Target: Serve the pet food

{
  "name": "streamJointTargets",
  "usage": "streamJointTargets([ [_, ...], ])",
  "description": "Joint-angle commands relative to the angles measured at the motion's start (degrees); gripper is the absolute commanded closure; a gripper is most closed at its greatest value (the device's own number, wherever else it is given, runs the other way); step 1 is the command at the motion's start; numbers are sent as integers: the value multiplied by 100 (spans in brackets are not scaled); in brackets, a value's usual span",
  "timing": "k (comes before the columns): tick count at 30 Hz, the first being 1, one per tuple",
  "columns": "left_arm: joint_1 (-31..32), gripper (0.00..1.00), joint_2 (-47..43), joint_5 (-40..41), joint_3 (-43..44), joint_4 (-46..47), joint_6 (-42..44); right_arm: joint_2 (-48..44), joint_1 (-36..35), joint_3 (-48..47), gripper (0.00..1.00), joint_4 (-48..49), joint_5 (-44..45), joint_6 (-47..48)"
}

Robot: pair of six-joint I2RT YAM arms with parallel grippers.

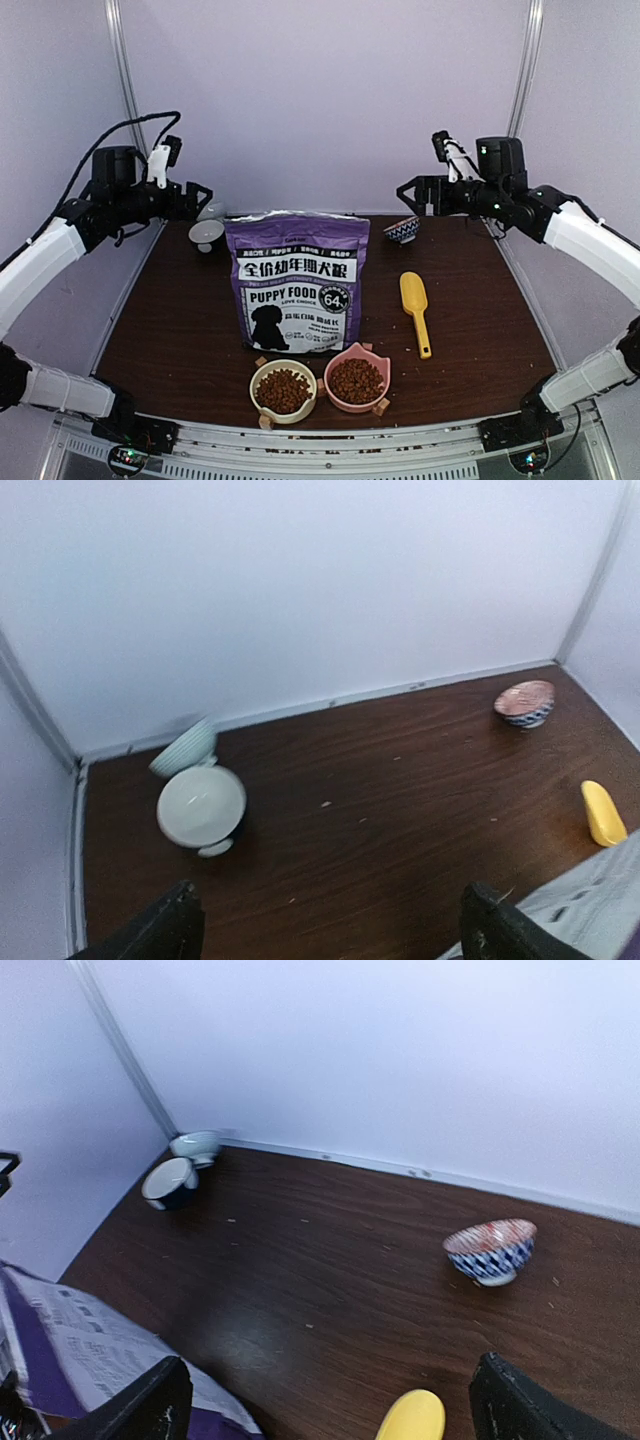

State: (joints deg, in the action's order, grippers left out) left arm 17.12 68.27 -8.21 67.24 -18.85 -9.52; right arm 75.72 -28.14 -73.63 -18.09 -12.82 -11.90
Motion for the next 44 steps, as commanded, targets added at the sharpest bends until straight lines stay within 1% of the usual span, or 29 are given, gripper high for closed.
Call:
streamJointTargets([
  [1,-861,8,-394,621,-1039,442,-620,-524,860,1036,1,141,802,-556],
  [4,-1724,8,-729,466,-1953,1029,-1010,-881,1566,1788,2,395,898,-699],
  [6,-2115,8,-1029,428,-2619,1433,-1229,-1112,2090,2284,2,599,959,-744],
  [7,-2233,8,-1220,531,-2881,1594,-1289,-1225,2238,2532,2,740,929,-751],
  [9,-2283,3,-1628,1143,-3387,1756,-1347,-1493,2653,3010,1,1072,867,-708],
  [11,-2283,2,-2055,1896,-3879,1973,-1380,-1819,2861,3499,2,1492,915,-607],
  [13,-2265,2,-2443,2323,-4384,2226,-1370,-2100,2946,3965,1,1961,1080,-501],
  [16,-2225,2,-2875,2589,-4979,2634,-1211,-2541,2955,4721,2,2821,1295,-356],
  [17,-2213,2,-2984,2651,-5015,2637,-1129,-2664,2955,4980,1,3275,1371,-314],
  [19,-2152,2,-3048,2588,-5062,3049,-766,-2840,2955,5444,1,3925,1486,-216],
  [22,-2152,2,-2639,2540,-5377,4031,-418,-2816,2958,6036,1,4920,1555,-15],
  [26,-2151,2,-1614,2125,-5378,5229,-143,-2353,2955,6266,1,5791,1544,141],
  [30,-2150,2,-766,2323,-5261,6130,-127,-1625,2953,6332,2,6789,1437,232],
  [32,-2149,2,-399,2573,-5142,6140,35,-1307,2955,6326,2,7151,1446,309],
  [33,-2148,2,-202,2721,-5138,6350,53,-1174,2955,6307,2,7259,1448,342],
  [35,-2152,2,69,2732,-5157,6707,152,-1013,2955,6247,2,7292,1440,355],
  [38,-2146,2,122,2679,-5142,6557,167,-1060,2953,6174,2,7093,1376,374],
  [41,-2152,2,140,2692,-5140,6650,187,-1050,2950,6199,2,7134,1419,403],
  [44,-2152,2,179,2880,-5142,6668,176,-1028,2961,6172,2,7122,1410,400],
])
